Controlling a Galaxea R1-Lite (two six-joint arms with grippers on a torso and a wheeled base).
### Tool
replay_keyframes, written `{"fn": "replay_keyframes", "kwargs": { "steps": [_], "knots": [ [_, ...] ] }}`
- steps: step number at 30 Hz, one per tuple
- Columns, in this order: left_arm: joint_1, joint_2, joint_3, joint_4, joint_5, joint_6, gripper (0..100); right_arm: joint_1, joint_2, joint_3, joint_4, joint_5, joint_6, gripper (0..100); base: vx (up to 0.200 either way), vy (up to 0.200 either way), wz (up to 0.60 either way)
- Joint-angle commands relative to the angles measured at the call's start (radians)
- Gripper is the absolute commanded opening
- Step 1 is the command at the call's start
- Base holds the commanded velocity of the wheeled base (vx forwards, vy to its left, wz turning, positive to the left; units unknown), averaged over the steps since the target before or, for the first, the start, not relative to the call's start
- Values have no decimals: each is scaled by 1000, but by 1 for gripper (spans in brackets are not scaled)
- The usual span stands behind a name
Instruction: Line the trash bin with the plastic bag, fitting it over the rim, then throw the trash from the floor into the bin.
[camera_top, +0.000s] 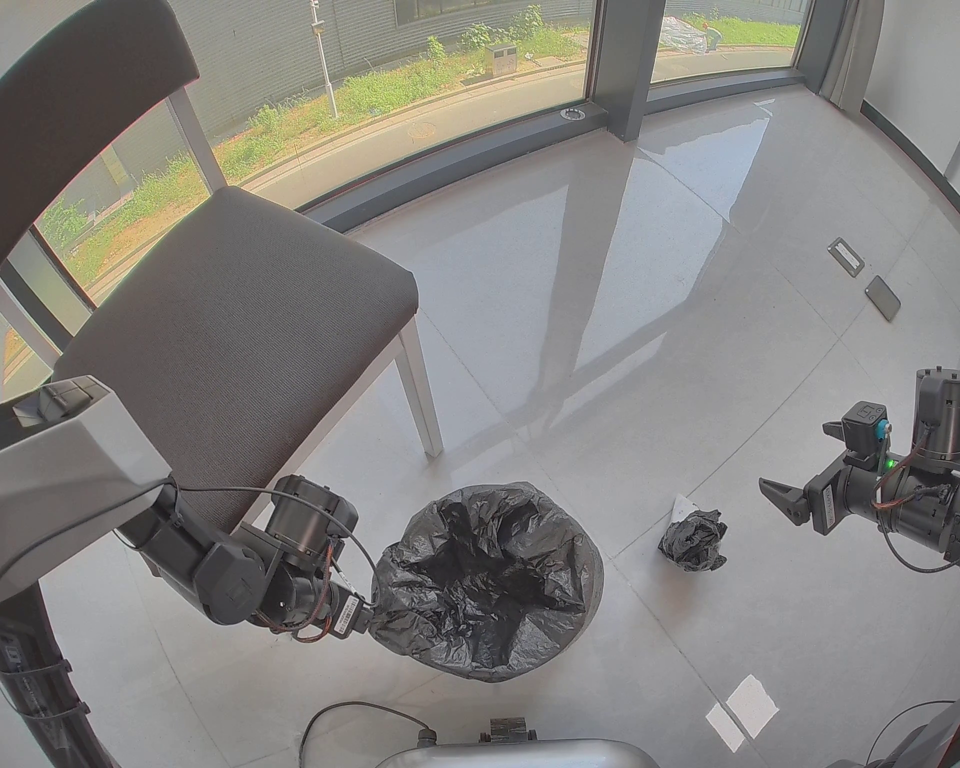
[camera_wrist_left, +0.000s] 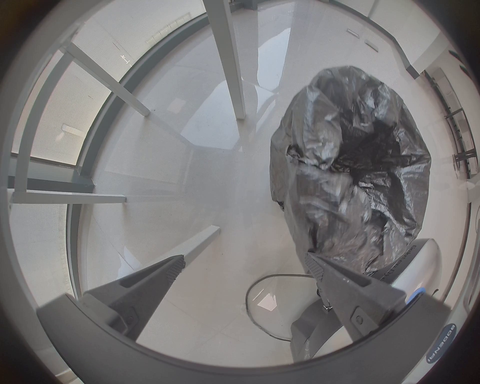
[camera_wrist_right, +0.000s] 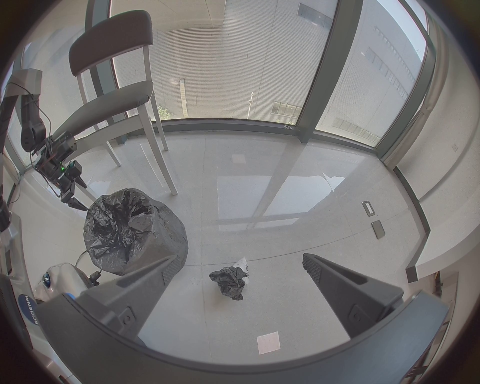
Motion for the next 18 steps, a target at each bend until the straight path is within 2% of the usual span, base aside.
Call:
{"fn": "replay_keyframes", "kwargs": {
  "steps": [1,8,18],
  "knots": [
    [-1,-28,-29,1,0,0,100,0,4,-2,-1,0,0,100,0,0,0],
    [-3,-6,-112,6,2,-11,100,0,3,4,-1,0,0,100,0,0,0],
    [-3,55,-110,3,2,-33,100,0,0,4,-1,0,-2,100,0,0,0]
  ]
}}
